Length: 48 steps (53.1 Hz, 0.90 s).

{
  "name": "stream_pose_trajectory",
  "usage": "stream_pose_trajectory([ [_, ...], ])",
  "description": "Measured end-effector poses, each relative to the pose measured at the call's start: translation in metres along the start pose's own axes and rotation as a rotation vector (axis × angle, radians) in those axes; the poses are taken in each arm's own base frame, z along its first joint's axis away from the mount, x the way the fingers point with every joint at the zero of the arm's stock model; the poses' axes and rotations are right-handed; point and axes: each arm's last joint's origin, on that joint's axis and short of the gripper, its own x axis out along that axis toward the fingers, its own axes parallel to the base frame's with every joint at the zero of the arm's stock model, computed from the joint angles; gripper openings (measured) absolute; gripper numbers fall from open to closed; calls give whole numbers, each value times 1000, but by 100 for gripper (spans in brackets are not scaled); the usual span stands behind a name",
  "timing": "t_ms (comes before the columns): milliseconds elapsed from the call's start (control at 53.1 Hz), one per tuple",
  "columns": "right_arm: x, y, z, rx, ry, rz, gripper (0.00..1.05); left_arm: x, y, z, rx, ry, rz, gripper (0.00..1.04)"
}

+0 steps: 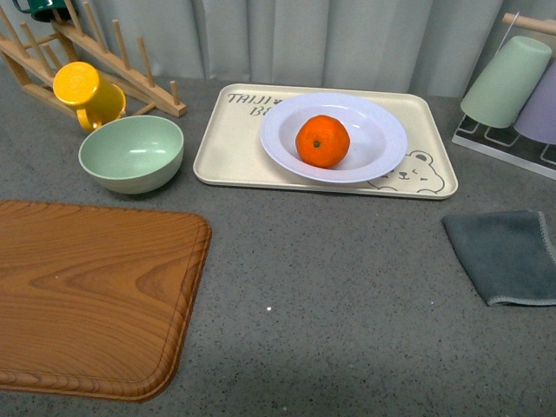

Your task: Place orange and plate with both arms

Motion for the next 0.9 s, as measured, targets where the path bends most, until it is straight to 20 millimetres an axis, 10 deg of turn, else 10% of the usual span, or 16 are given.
stream_pose_trajectory([
  [490, -2, 0, 2, 0, -27, 0, 97, 0, 0, 0, 0, 0, -1, 98],
  [905, -2, 0, 2, 1, -27, 0, 96, 0, 0, 0, 0, 0, -1, 98],
])
